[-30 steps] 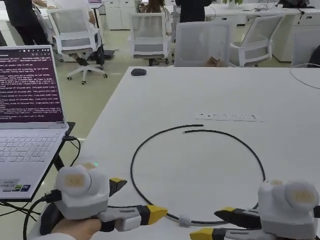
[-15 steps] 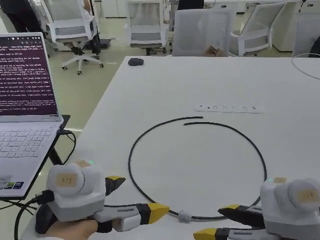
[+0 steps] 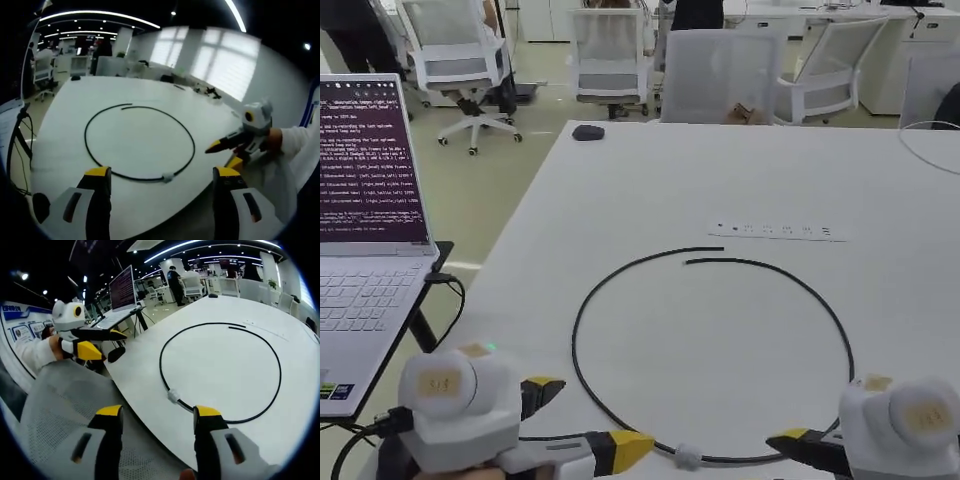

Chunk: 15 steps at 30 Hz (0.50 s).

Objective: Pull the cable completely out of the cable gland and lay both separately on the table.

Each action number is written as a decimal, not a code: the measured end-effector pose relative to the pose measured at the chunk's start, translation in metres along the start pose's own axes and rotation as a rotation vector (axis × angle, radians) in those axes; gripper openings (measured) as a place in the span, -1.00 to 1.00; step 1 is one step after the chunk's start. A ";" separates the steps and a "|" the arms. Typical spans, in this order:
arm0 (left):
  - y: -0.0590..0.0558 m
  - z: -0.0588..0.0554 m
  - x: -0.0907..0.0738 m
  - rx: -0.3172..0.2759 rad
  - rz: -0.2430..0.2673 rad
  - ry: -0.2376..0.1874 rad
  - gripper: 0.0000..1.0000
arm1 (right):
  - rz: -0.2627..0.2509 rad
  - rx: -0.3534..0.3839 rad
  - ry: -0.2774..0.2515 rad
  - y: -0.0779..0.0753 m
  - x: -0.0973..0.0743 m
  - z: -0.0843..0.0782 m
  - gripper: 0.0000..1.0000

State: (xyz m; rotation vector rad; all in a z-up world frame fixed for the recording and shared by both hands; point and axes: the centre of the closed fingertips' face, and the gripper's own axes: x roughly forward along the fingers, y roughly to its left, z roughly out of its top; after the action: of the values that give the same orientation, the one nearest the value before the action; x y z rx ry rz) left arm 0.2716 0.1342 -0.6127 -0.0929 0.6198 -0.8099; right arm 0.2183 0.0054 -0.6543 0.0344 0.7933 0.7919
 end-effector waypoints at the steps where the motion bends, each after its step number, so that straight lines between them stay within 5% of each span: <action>1: 0.000 0.000 0.000 0.000 -0.001 0.001 0.67 | 0.001 0.000 0.002 0.000 0.000 0.000 0.18; 15: -0.006 -0.002 0.002 0.016 -0.022 0.014 0.65 | 0.013 -0.029 0.023 -0.015 0.003 0.003 0.14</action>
State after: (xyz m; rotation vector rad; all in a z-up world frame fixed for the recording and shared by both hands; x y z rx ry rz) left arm 0.2672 0.1291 -0.6134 -0.0796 0.6265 -0.8367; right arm 0.2310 -0.0028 -0.6586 0.0047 0.8042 0.8171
